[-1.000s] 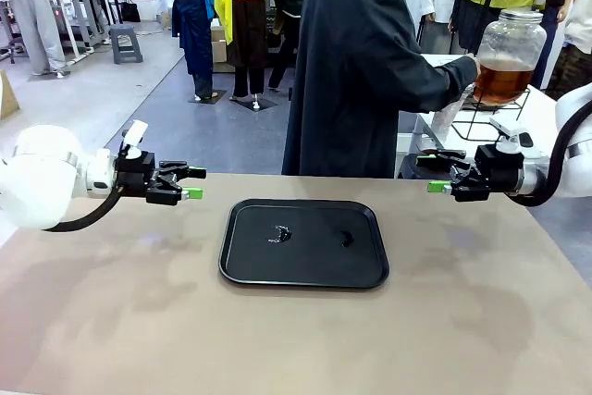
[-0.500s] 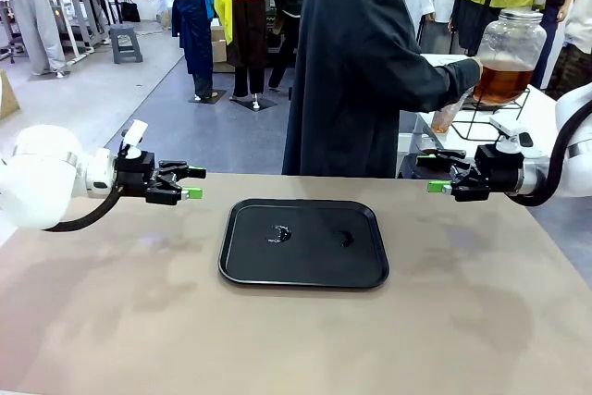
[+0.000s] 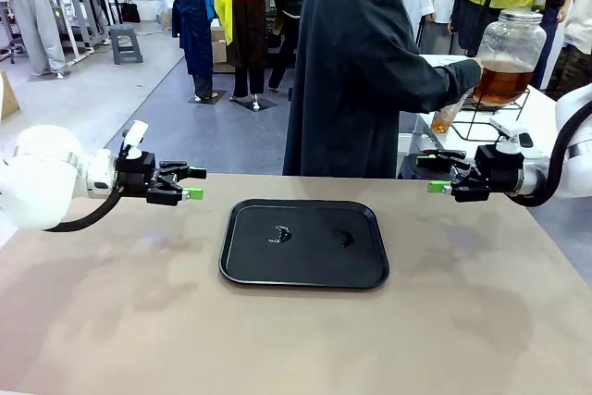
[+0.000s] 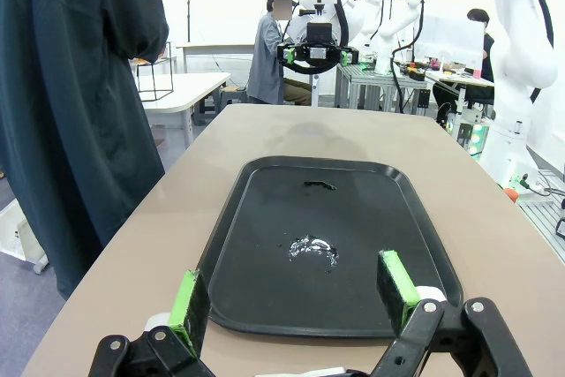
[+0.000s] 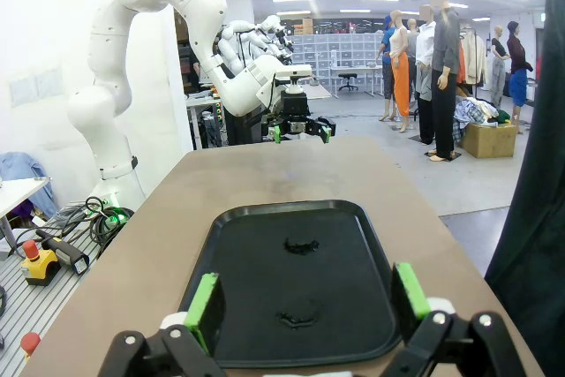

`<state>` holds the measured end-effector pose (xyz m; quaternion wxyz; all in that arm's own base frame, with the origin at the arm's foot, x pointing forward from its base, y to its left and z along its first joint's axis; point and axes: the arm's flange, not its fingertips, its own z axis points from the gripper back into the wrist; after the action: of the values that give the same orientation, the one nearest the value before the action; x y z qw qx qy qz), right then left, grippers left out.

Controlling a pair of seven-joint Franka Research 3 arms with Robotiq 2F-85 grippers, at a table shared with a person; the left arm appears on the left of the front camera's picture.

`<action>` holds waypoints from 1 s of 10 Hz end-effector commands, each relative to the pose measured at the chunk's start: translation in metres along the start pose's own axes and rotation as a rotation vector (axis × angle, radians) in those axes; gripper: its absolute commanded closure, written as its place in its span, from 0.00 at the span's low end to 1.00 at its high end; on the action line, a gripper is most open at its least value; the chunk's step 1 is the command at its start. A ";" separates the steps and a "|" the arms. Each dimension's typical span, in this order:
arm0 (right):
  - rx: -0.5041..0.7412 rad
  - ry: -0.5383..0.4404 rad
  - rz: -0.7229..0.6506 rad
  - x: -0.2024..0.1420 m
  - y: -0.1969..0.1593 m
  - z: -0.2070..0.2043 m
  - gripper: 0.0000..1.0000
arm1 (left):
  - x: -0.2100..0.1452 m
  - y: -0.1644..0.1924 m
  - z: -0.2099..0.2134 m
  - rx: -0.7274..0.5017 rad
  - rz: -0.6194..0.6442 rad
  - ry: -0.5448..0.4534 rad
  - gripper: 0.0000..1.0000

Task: Pour the drink into the iced cup.
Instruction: Open the gripper to release the iced cup you were holding.

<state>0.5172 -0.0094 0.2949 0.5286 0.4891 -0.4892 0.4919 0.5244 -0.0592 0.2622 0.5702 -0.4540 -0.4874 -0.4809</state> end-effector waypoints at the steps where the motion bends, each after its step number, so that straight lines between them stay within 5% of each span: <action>1: -0.001 -0.006 0.003 0.003 -0.002 -0.002 0.00 | 0.001 0.000 0.001 0.003 0.000 -0.006 0.00; 10: -0.001 -0.006 0.003 0.003 -0.002 -0.002 0.00 | 0.001 0.000 0.001 0.003 0.000 -0.006 0.00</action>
<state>0.5172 -0.0094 0.2949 0.5286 0.4891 -0.4892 0.4919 0.5244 -0.0592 0.2622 0.5701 -0.4540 -0.4874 -0.4809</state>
